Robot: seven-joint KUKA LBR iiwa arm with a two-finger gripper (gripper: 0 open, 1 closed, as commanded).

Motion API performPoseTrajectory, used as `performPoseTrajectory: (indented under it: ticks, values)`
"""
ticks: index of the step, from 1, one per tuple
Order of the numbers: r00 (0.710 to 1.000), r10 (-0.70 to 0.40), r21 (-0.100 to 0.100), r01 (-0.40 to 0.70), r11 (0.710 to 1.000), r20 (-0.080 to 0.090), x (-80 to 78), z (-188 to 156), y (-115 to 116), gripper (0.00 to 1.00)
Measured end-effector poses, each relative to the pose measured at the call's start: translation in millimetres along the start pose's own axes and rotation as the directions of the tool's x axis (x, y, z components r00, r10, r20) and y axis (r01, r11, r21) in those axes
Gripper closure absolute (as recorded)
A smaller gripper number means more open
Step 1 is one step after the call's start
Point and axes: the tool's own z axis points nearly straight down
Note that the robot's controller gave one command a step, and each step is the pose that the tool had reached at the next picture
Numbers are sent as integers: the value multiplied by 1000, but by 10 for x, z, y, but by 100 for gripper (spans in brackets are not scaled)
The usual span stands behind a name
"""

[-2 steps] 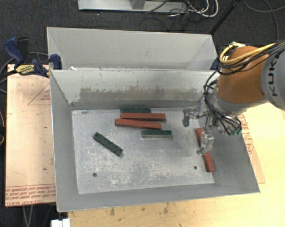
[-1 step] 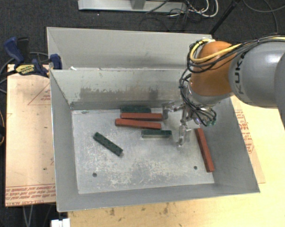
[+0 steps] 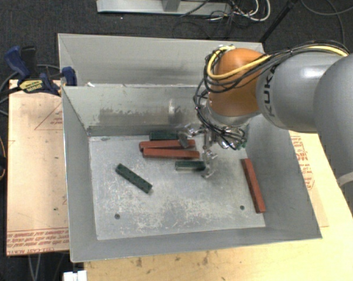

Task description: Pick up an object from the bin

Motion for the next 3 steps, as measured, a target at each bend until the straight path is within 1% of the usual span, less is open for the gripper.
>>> performPoseTrajectory:
  ticks: [1, 2, 3]
  values:
    - [1000, 1, 2, -1, 1000, 2, -12, -35, -14, 100]
    - [935, 355, 2, -355, 935, -5, 401, -440, -275, 100]
    - [955, 295, 4, -295, 955, 5, 245, -1446, -469, 100]
